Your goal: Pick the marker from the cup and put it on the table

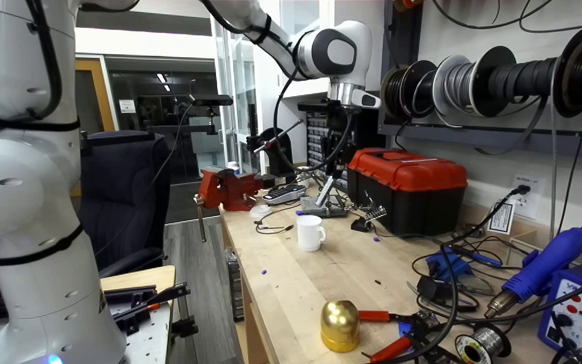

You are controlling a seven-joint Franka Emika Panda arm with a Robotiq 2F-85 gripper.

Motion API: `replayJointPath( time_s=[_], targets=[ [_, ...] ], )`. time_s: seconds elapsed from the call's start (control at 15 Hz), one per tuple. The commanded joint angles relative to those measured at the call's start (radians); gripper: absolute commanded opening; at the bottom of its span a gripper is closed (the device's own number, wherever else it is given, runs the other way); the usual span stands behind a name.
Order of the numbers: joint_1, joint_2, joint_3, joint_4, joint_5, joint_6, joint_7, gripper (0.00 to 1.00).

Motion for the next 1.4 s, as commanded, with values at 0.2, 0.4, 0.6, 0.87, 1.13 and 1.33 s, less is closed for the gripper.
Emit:
replayJointPath(
  time_s=[0.2,0.4,0.6,0.87,1.13,1.33],
  targets=[
    [-0.068,-0.001,-0.029,-0.044,-0.013,-0.104,0.012,0.07],
    [-0.087,0.003,-0.037,-0.112,-0.006,-0.070,-0.006,0.07],
    [-0.102,0.021,-0.036,-0.192,0.013,-0.024,-0.029,0.07],
    [-0.117,0.063,-0.038,-0.264,0.032,0.032,-0.044,0.07],
    [-0.129,0.084,-0.041,-0.292,0.040,0.085,-0.050,0.07],
    [-0.124,0.065,-0.043,-0.307,0.017,0.137,-0.035,0.59]
  ],
)
